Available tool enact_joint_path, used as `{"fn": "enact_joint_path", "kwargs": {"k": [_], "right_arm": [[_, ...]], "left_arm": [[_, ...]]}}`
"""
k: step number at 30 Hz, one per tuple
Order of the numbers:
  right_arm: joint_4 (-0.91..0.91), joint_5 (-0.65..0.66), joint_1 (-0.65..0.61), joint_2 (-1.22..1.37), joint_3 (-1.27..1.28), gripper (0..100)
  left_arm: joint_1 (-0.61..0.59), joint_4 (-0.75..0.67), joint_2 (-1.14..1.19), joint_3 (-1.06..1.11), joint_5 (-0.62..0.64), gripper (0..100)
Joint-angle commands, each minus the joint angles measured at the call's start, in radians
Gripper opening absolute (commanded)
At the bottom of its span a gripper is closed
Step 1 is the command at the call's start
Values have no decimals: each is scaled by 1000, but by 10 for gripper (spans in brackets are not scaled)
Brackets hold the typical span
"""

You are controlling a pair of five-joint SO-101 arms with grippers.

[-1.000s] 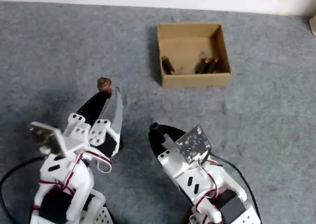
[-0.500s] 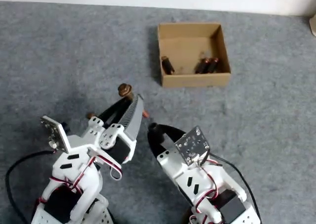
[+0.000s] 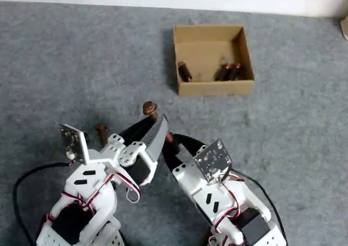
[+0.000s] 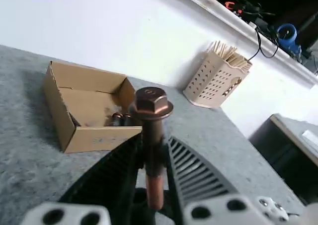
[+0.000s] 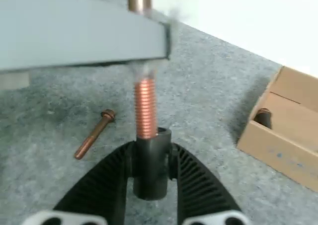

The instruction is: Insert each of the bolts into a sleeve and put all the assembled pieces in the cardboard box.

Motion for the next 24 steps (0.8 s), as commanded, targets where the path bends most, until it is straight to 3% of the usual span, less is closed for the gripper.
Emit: {"fn": "enact_joint_path", "kwargs": {"k": [1,24], "right_arm": [[-33,12,28,-10,-12,4],[39,12,-5,-10,-16,4]], "left_arm": [[19,-2,8,1,11,4],[-30,-37,12,-30,8,4]]}}
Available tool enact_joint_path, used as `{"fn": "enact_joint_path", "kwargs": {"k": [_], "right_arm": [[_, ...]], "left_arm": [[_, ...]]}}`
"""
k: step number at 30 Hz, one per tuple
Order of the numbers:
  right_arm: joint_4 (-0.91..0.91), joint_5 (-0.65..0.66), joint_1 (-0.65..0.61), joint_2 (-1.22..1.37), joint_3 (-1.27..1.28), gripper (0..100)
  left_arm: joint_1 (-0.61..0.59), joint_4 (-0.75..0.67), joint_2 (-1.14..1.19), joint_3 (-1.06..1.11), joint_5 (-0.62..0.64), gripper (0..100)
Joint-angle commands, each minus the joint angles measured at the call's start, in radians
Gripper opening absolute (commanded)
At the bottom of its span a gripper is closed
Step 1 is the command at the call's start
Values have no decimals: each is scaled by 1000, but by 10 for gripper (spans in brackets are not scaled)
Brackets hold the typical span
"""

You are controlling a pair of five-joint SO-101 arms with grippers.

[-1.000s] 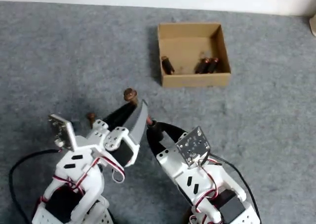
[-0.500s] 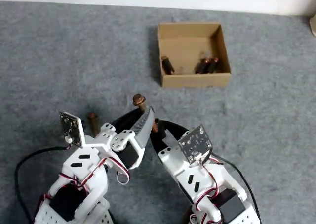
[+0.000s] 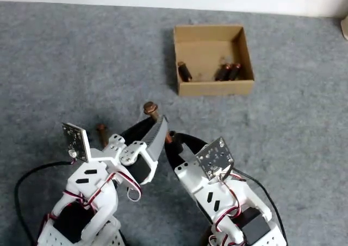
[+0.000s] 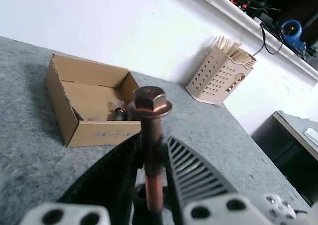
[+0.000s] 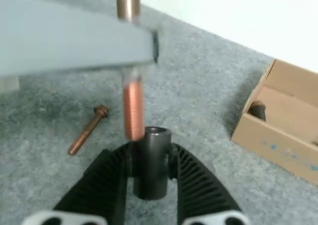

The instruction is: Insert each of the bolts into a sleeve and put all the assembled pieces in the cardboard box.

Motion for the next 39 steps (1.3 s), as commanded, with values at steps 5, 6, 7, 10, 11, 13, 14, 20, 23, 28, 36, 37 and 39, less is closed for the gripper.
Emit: {"fn": "enact_joint_path", "kwargs": {"k": [5,6,7,10,11,13,14,20,23,28,36,37,39], "right_arm": [[18,12,-48,-10,-15,4],[18,12,-45,-10,-16,4],[18,12,-45,-10,-16,4],[18,12,-45,-10,-16,4],[18,12,-45,-10,-16,4],[18,12,-45,-10,-16,4],[18,12,-45,-10,-16,4],[18,12,-45,-10,-16,4],[18,15,-45,-10,-16,4],[18,83,-44,-10,-16,4],[18,83,-44,-10,-16,4],[18,83,-44,-10,-16,4],[18,86,-44,-10,-16,4]], "left_arm": [[-19,-80,5,-54,3,4],[-19,-80,7,-51,5,4],[-19,-80,7,-41,6,4],[-19,-80,5,19,6,4],[-15,-80,5,39,8,4],[-12,-80,4,68,8,4],[-12,-80,4,81,8,4],[-15,-78,2,96,9,4],[-12,-49,1,94,9,4],[31,87,-4,96,9,4],[162,184,-5,96,9,4],[163,184,-5,97,9,4],[163,184,-5,116,9,4]]}}
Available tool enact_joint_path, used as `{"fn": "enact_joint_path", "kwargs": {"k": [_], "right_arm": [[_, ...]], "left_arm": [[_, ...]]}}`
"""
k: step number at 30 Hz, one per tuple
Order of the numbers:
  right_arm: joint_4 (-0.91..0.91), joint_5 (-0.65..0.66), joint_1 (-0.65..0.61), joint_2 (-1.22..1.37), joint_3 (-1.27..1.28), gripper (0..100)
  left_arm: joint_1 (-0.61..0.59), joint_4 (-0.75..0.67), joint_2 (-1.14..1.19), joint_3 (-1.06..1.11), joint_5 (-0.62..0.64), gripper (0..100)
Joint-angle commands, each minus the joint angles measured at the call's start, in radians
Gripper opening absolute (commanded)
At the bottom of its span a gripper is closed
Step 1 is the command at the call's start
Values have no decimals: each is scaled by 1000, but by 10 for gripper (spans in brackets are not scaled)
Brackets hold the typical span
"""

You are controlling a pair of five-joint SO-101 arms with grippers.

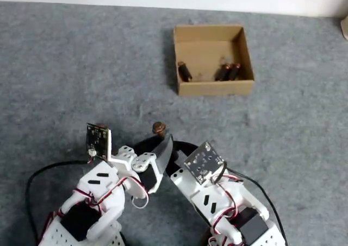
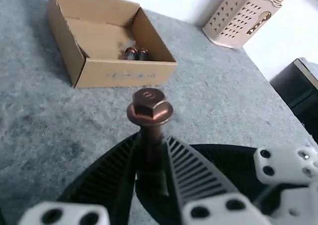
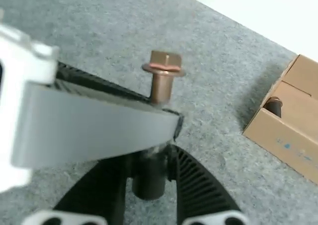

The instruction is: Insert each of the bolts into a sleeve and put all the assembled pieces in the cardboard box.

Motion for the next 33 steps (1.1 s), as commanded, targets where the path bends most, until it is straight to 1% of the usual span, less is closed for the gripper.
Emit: {"fn": "enact_joint_path", "kwargs": {"k": [1,5,7,9,12,13,14,16,20,24,26,29,31,33], "right_arm": [[-8,15,-1,-12,-18,4],[-8,17,-1,-12,-13,4],[-8,17,-1,-12,-12,4],[-8,17,-1,-12,-12,4],[-8,17,-1,-12,-12,4],[-8,17,-1,-12,-12,4],[-8,17,-1,-12,-10,4],[-8,17,-1,-12,-8,4],[-8,17,-1,-12,-8,4],[-7,17,21,-12,1,4],[-13,18,53,-12,24,4],[-13,18,94,-12,35,4],[-13,18,104,-12,35,4],[-15,18,107,-12,36,4]], "left_arm": [[33,20,8,24,2,4],[21,23,8,28,2,5],[18,25,8,33,2,41],[18,31,10,35,2,151],[33,89,10,22,-6,375],[39,107,16,10,-12,427],[41,124,18,-4,-28,450],[39,150,16,-33,-35,432],[24,149,10,-85,-32,373],[15,149,8,-174,38,358],[-47,149,8,-260,57,358],[-186,155,8,-360,89,358],[-245,164,10,-344,95,357],[-263,183,10,-297,95,357]]}}
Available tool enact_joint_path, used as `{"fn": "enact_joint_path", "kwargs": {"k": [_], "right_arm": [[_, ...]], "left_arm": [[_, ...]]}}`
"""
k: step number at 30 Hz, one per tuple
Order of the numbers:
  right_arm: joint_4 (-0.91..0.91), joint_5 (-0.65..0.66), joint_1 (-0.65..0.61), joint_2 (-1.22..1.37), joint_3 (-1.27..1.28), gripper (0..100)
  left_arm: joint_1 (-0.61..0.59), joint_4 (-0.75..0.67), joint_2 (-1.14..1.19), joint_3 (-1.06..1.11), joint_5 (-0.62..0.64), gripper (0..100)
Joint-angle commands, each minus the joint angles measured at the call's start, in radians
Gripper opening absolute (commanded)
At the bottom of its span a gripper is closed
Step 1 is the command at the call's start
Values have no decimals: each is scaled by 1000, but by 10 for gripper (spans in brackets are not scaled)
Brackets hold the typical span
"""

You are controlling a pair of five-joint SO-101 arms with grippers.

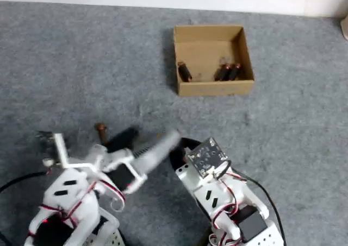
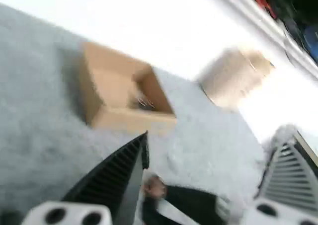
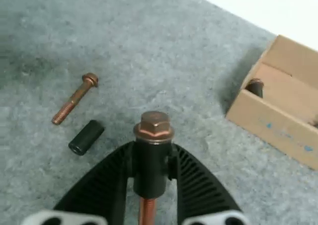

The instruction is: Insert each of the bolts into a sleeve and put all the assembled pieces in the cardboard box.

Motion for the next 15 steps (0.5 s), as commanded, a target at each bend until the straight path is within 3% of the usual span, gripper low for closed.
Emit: {"fn": "enact_joint_path", "kwargs": {"k": [1,5,9,13,15], "right_arm": [[-13,9,19,-12,-12,4],[-13,9,21,-12,-8,4],[-13,9,28,-12,-7,4],[-13,5,113,-12,-7,4],[-15,6,151,-12,-8,4]], "left_arm": [[-71,37,10,35,6,357],[-73,44,18,151,-153,345],[-134,37,19,209,-351,202],[-236,-75,19,236,-644,3],[-282,-129,19,291,-798,24]]}}
